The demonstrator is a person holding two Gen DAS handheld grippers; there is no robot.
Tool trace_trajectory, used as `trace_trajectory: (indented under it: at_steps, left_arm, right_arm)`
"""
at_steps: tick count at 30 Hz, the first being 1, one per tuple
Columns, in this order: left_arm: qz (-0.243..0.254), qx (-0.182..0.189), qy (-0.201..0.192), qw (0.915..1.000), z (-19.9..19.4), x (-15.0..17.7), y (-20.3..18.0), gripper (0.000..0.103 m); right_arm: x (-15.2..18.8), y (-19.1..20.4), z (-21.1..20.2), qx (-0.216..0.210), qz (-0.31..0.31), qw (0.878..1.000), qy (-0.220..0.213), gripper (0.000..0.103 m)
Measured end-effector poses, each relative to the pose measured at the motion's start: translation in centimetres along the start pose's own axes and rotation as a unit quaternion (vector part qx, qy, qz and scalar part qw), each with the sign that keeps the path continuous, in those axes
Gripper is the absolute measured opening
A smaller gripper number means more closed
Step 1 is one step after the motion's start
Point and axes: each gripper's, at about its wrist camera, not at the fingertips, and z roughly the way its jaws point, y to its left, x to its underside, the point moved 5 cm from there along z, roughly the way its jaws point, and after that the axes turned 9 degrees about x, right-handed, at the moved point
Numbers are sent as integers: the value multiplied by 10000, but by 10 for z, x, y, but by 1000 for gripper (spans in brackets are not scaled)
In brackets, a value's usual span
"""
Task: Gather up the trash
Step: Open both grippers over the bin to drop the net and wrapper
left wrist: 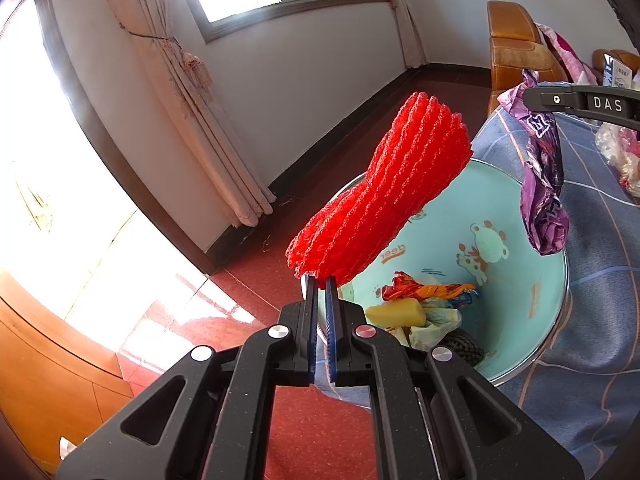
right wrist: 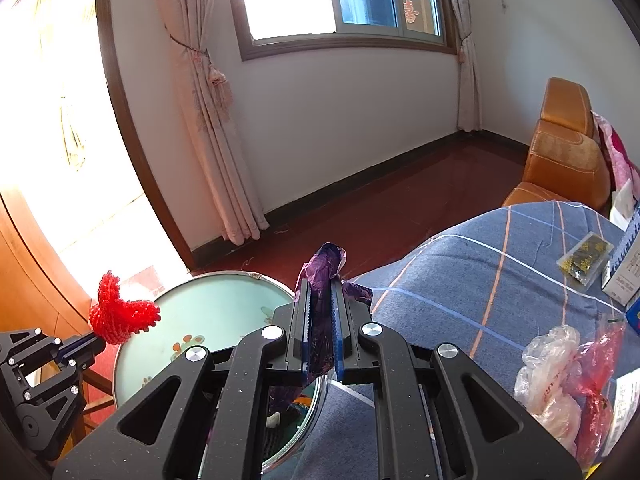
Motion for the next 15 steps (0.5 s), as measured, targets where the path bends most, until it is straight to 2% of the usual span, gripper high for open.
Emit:
trace_trajectory:
  at_steps: [12, 14, 15]
  left_arm:
    - [16, 39, 14, 10000, 2, 0, -3, 5]
    - [15, 79, -1, 10000, 1, 0, -5, 8]
    - [19, 115, -24, 9999, 1, -1, -7, 8]
  right_arm:
    - [2, 1, 1, -46, -10, 10000, 41, 10]
    - [3, 4, 1, -148, -38, 9999, 79, 15]
    - [3, 6, 0, -201, -41, 9998, 56, 22]
